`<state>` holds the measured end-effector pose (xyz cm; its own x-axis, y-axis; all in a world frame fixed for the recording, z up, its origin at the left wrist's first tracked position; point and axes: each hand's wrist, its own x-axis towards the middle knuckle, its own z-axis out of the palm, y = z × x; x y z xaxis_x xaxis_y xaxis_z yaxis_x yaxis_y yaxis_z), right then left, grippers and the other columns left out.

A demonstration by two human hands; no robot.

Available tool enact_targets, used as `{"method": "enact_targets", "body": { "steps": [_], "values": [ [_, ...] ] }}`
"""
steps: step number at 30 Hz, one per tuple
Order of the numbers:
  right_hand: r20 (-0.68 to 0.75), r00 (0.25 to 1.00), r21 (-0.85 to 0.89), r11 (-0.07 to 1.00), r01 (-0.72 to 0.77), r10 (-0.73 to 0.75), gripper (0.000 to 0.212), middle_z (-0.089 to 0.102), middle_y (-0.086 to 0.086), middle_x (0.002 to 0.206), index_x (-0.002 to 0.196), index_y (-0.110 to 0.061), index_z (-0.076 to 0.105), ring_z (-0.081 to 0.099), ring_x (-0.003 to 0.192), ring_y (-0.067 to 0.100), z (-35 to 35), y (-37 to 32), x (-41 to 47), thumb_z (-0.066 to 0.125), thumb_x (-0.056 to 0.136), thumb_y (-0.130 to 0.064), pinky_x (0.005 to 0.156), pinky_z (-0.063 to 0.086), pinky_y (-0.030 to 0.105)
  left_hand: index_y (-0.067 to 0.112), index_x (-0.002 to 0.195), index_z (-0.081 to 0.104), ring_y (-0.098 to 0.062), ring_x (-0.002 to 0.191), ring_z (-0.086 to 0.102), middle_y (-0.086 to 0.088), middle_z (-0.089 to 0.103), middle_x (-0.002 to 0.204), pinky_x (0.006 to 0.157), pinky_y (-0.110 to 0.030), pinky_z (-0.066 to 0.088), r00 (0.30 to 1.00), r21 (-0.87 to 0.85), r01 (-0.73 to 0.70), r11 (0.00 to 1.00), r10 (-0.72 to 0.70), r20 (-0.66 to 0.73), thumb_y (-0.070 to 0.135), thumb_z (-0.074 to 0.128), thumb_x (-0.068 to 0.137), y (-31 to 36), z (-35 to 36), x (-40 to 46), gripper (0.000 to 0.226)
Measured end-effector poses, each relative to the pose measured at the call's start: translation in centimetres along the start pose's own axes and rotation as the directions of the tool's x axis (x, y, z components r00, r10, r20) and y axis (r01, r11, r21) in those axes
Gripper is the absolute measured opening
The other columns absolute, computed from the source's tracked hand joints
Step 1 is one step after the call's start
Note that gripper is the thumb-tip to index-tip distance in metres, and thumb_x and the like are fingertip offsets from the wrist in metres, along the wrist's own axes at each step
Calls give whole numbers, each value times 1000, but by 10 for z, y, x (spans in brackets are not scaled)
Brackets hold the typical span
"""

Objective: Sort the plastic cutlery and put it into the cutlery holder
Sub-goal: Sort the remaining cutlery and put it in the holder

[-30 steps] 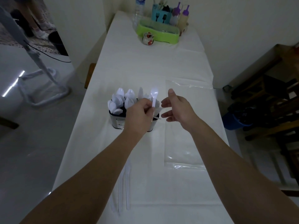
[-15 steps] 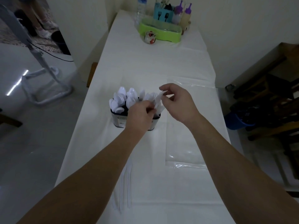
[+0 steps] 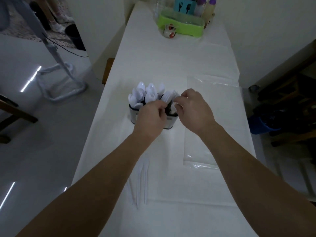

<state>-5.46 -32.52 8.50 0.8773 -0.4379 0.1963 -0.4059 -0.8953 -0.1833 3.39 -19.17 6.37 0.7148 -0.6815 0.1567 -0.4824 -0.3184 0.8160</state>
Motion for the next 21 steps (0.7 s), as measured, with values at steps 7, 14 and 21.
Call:
{"method": "enact_targets", "body": {
  "steps": [7,14,21],
  "values": [
    [-126,992,-43,999,-1,-4,31,55,20,115,113,-9,67,54,93,42,12,-9,-22,67,83,-18,77,53,44,35,89,64,-21,69,67,7,68,78,72,-39,59,946,-203,256,945,-289,-150,19,54,87,-51,-55,-57,19],
    [-362,931,62,995,79,-52,20,61,18,99,102,-5,68,56,88,38,19,-55,-59,58,88,-14,81,46,39,22,109,65,-1,70,56,5,66,96,59,-5,38,867,76,498,864,-491,-86,10,51,92,-97,-73,-113,24],
    [249,909,250,885,-394,334,16,69,6,90,98,-16,67,65,84,26,73,-121,-138,59,91,-28,72,46,30,10,98,65,-14,78,54,2,60,85,69,-25,39,800,351,556,753,-600,20,26,52,98,-118,-67,-159,21]
  ]
}}
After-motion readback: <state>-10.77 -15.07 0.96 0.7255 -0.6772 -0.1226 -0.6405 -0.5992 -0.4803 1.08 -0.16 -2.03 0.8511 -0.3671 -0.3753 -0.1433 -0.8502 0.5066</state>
